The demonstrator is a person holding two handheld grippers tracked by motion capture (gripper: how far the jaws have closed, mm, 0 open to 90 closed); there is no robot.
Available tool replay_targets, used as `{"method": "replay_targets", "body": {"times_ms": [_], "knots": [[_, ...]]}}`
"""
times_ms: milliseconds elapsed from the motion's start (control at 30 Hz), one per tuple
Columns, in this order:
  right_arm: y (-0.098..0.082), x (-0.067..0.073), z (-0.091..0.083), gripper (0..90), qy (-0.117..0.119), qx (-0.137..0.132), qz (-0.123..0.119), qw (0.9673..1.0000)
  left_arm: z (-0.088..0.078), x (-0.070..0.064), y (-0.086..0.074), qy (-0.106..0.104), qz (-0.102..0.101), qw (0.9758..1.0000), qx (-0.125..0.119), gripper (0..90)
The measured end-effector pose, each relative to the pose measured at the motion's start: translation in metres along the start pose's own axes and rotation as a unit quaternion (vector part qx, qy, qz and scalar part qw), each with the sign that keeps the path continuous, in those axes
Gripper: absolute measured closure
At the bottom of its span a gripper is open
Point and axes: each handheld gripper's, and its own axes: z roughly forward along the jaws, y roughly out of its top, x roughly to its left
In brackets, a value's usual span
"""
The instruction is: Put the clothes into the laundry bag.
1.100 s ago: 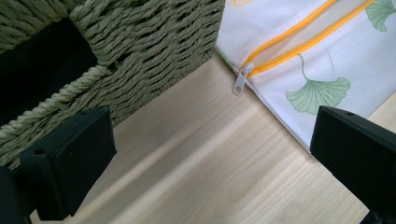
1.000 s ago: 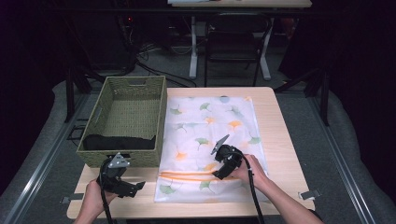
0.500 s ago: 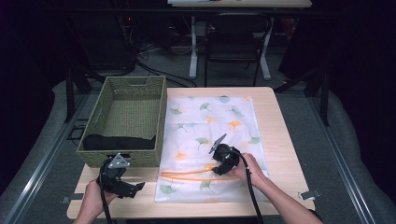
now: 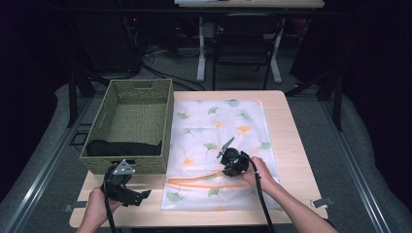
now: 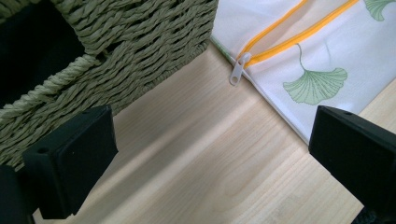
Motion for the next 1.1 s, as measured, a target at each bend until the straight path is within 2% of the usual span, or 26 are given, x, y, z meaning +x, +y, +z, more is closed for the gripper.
{"method": "replay_targets", "body": {"times_ms": [167, 200, 333, 367, 500, 600, 900, 1000, 1100], "knots": [[0.0, -0.001, -0.006, 87.1, -0.003, -0.017, 0.003, 0.9998, 0.0, 0.002, -0.001, -0.01, -0.002, 0.9999, 0.0, 2.8], [0.0, -0.002, -0.007, 87.1, -0.003, -0.022, 0.002, 0.9998, -0.001, 0.003, -0.001, -0.019, -0.002, 0.9998, -0.002, 2.8], [-0.001, -0.002, -0.014, 87.1, -0.005, -0.033, 0.005, 0.9994, -0.003, 0.003, -0.001, -0.019, -0.004, 0.9998, -0.008, 2.4], [-0.001, -0.003, -0.018, 87.5, -0.005, -0.046, 0.009, 0.9989, -0.003, 0.004, 0.0, -0.02, -0.007, 0.9998, -0.004, 1.7], [-0.001, -0.003, -0.022, 87.7, -0.007, -0.056, 0.01, 0.9984, -0.005, 0.003, 0.001, -0.024, -0.005, 0.9997, -0.004, 1.1], [-0.002, -0.004, -0.028, 87.6, -0.008, -0.07, 0.01, 0.9974, -0.012, 0.0, 0.003, -0.026, 0.012, 0.9995, -0.013, 2.1], [-0.002, -0.003, -0.031, 87.7, -0.003, -0.077, 0.008, 0.997, -0.024, 0.002, 0.007, -0.03, 0.042, 0.9985, -0.02, 0.6], [-0.002, -0.003, -0.03, 87.7, 0.001, -0.077, 0.007, 0.997, -0.032, 0.003, 0.012, -0.032, 0.064, 0.997, -0.027, 0.2], [-0.003, -0.004, -0.03, 87.7, 0.003, -0.078, 0.006, 0.9969, -0.036, 0.005, 0.015, -0.038, 0.074, 0.9961, -0.03, 0.2]]}}
